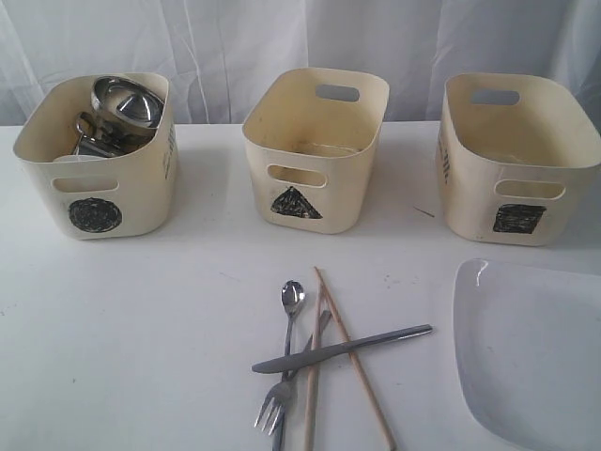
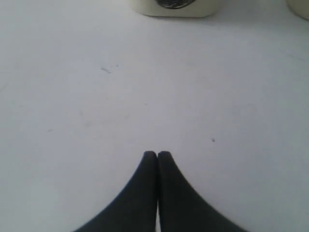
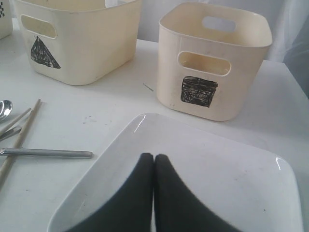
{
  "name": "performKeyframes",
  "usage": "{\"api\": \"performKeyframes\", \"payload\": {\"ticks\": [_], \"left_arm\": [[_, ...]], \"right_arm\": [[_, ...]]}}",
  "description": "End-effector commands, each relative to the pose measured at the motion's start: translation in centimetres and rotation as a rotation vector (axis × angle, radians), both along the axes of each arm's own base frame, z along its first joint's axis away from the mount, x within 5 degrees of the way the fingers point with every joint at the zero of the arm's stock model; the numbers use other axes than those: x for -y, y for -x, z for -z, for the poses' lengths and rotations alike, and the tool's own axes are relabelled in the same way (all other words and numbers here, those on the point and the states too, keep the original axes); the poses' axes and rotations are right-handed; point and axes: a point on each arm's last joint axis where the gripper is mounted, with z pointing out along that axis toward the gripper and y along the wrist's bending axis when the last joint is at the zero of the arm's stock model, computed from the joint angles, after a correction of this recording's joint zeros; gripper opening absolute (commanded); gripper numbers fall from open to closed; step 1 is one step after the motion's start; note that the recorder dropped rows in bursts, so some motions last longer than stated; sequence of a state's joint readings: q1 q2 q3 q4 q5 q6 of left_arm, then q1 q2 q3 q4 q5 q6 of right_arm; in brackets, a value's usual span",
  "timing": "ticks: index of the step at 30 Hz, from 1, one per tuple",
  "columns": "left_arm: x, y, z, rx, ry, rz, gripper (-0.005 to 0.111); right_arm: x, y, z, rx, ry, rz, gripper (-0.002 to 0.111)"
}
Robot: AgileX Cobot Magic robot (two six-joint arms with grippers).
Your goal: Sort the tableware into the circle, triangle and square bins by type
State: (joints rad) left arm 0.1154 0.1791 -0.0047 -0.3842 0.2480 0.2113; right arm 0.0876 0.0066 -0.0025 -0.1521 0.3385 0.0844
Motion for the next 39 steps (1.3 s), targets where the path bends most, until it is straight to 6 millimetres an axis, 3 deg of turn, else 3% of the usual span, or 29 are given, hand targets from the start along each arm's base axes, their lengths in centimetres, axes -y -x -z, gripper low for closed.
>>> {"api": "performKeyframes", "payload": {"ticks": [1,5,35,37,39], "left_arm": [[-0.8,0.4,-0.2,0.071,-0.052,-0.081,0.001],[-0.8,0.6,-0.5,0.119,-0.129,-0.056,0.001],[-0.8,0.8,-0.6,0.147,-0.134,-0.055,0.001],[-0.8,0.8,-0.6,0.147,-0.134,-0.055,0.001],[-0.8,0.8,-0.6,0.147,-0.134,-0.055,0.001]], "right_arm": [[0.0,0.0,0.0,0.007,-0.003,0.007,0.0],[0.0,0.0,0.0,0.007,-0.003,0.007,0.0],[0.0,0.0,0.0,0.009,-0.002,0.007,0.0],[0.0,0.0,-0.2,0.034,-0.002,0.002,0.0],[-0.3,-0.2,-1.1,0.129,-0.112,-0.006,0.0]]}}
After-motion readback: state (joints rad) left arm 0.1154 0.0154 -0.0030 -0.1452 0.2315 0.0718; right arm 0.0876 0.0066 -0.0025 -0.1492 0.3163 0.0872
